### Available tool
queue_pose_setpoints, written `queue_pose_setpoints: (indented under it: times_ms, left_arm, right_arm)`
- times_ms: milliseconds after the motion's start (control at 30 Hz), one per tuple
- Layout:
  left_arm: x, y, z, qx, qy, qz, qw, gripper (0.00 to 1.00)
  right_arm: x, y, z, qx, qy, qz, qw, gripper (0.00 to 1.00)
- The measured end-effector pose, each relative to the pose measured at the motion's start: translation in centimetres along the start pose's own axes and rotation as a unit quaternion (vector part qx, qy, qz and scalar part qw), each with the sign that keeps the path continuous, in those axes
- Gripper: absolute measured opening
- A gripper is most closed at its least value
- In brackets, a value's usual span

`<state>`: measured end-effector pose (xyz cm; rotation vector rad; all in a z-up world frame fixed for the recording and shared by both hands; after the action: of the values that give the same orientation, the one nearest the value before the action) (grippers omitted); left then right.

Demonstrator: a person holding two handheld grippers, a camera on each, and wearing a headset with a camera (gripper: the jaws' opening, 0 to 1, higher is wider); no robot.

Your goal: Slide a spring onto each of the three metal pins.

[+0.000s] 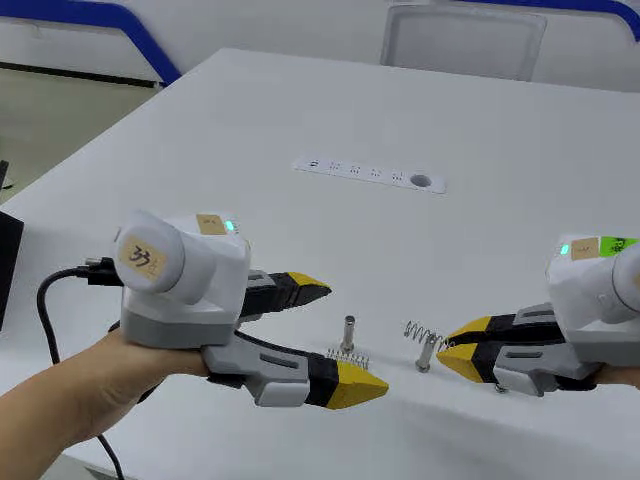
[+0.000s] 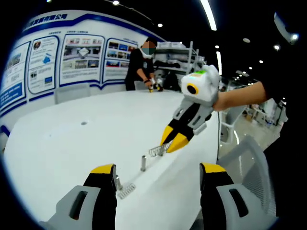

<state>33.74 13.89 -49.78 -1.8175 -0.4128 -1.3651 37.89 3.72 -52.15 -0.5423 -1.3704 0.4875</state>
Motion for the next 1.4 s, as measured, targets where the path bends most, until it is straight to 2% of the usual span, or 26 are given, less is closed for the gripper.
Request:
queue_pose_setpoints:
  times_ms: [133, 233, 267, 300, 333, 400, 433, 633, 800, 900, 1033, 1133, 1400]
  left_arm:
    - [0.4, 0.7, -0.6, -0.011, 0.009, 0.001, 0.9999, 0.66]
    - [0.6, 1.2, -1.3, -0.024, 0.019, 0.002, 0.9995, 0.64]
    - [0.6, 1.3, -1.5, -0.027, 0.021, 0.003, 0.9994, 0.63]
    - [0.6, 1.5, -1.8, -0.031, 0.023, 0.005, 0.9992, 0.63]
    - [0.6, 1.6, -1.9, -0.033, 0.025, 0.006, 0.9991, 0.63]
    - [0.3, 1.7, -2.2, -0.039, 0.030, 0.011, 0.9987, 0.61]
    - [0.2, 1.8, -2.3, -0.042, 0.031, 0.012, 0.9985, 0.59]
    - [-0.1, 1.9, -3.1, -0.057, 0.029, 0.016, 0.9978, 0.41]
    - [-0.3, 1.9, -3.5, -0.066, 0.034, 0.018, 0.9971, 0.35]
    - [-0.3, 1.8, -3.7, -0.076, 0.033, 0.019, 0.9964, 0.26]
    - [-0.7, 1.8, -3.9, -0.085, 0.047, 0.031, 0.9948, 0.20]
    - [-0.8, 1.8, -4.2, -0.093, 0.047, 0.032, 0.9941, 0.15]
    - [-1.3, 1.8, -4.7, -0.099, 0.069, 0.041, 0.9918, 0.11]
  right_arm:
    - [1.2, -0.6, 1.3, 0.015, -0.019, -0.004, 0.9997, 0.10]
    - [1.5, -0.8, 2.0, 0.024, -0.032, -0.001, 0.9992, 0.10]
    - [1.5, -0.8, 2.2, 0.027, -0.042, 0.002, 0.9988, 0.10]
    - [1.5, -0.8, 2.5, 0.033, -0.070, 0.006, 0.9970, 0.10]
    - [1.6, -0.7, 2.8, 0.040, -0.069, -0.002, 0.9968, 0.10]
    - [1.4, -0.7, 3.2, 0.043, -0.067, 0.004, 0.9968, 0.10]
    - [1.4, -0.7, 3.2, 0.043, -0.080, 0.009, 0.9959, 0.10]
    - [1.5, -0.5, 4.3, 0.057, -0.090, 0.011, 0.9942, 0.10]
    - [1.6, -0.3, 5.0, 0.070, -0.109, 0.017, 0.9914, 0.10]
    - [1.7, -0.3, 5.2, 0.073, -0.120, 0.022, 0.9898, 0.10]
    - [1.7, -0.2, 5.3, 0.077, -0.127, 0.024, 0.9886, 0.10]
    - [1.5, 0.0, 5.3, 0.079, -0.131, 0.028, 0.9878, 0.10]
    - [1.1, 0.2, 5.7, 0.085, -0.149, 0.039, 0.9844, 0.10]
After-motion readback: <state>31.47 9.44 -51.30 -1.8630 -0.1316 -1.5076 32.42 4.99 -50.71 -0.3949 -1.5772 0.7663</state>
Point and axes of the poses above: the centre of the closed fingertips' face, and the gripper's own axes: y roughly forward along the fingers, z roughly to its left, x roughly out of its top, the point moved 3 cm from there along -y, roughly backward along the fingers, and after that the axes turned 9 degrees about x, right-handed, at the moved point
